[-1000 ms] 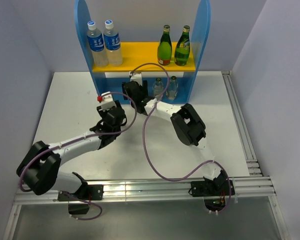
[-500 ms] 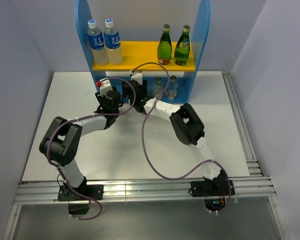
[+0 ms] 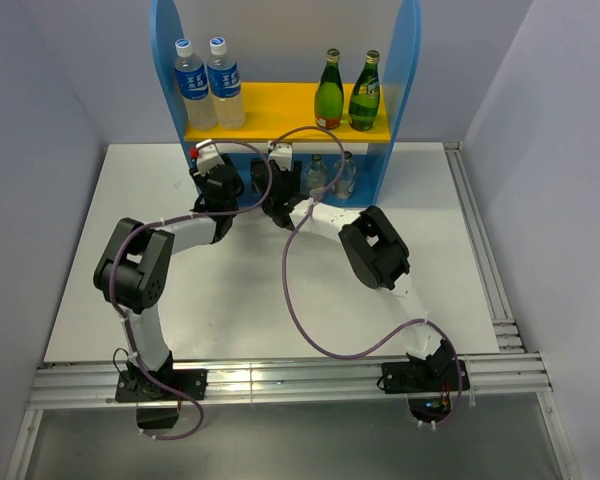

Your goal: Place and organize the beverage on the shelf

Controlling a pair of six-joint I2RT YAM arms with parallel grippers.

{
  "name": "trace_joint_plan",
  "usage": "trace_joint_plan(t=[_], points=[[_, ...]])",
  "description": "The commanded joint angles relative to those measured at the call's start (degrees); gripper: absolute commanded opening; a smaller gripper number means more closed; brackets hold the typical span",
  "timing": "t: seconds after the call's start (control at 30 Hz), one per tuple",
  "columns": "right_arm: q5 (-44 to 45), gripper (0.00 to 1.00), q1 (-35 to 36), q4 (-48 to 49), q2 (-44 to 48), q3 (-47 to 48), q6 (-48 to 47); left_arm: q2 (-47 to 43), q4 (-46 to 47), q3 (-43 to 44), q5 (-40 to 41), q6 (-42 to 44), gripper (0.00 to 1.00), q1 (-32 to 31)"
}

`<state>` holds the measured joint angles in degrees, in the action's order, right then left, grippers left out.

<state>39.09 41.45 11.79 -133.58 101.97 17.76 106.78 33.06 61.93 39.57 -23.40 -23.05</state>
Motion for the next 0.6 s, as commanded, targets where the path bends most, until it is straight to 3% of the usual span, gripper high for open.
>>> trace_joint_plan(t=[0.0,0.1,0.13,0.17,0.2,0.23,0.3,0.33,0.4,0.43,0.57], points=[[7.5,0.00,-3.7,17.1,2.7,4.1,2.5,2.2,7.4,4.7,-1.5,0.4,0.00,0.6],[7.8,0.39,-3.8,16.7,1.9,5.5,1.8,4.8,6.9,6.9,-1.4,0.3,0.00,0.8],[8.0,0.70,-3.7,17.4,1.8,5.7,1.4,5.4,6.8,7.3,-1.9,0.3,0.00,1.0],[8.2,0.78,-3.7,17.6,1.7,5.9,1.4,6.7,6.8,8.2,-1.8,0.3,0.03,1.1],[8.0,0.83,-3.7,17.2,1.2,6.7,1.5,7.1,6.7,8.6,-1.7,0.3,0.06,1.2],[8.1,0.89,-3.8,16.9,0.9,7.3,1.2,8.1,6.8,9.0,-1.9,0.5,0.15,1.3],[7.9,0.95,-3.8,16.4,0.3,8.4,1.1,8.8,7.3,9.3,-1.9,0.8,0.20,1.4],[7.8,0.97,-3.8,16.2,0.2,8.7,1.2,9.6,7.4,9.9,-2.0,1.1,0.38,1.5],[7.2,1.00,-3.8,16.1,-0.2,9.2,1.1,10.5,6.8,10.7,-2.4,1.3,0.59,1.7],[7.0,1.00,-3.7,16.0,-0.3,9.4,0.7,11.1,6.1,11.4,-2.2,1.3,0.74,1.7],[5.9,1.00,-3.7,16.4,0.1,8.9,0.4,11.8,5.9,12.0,-2.3,1.7,0.94,1.7]])
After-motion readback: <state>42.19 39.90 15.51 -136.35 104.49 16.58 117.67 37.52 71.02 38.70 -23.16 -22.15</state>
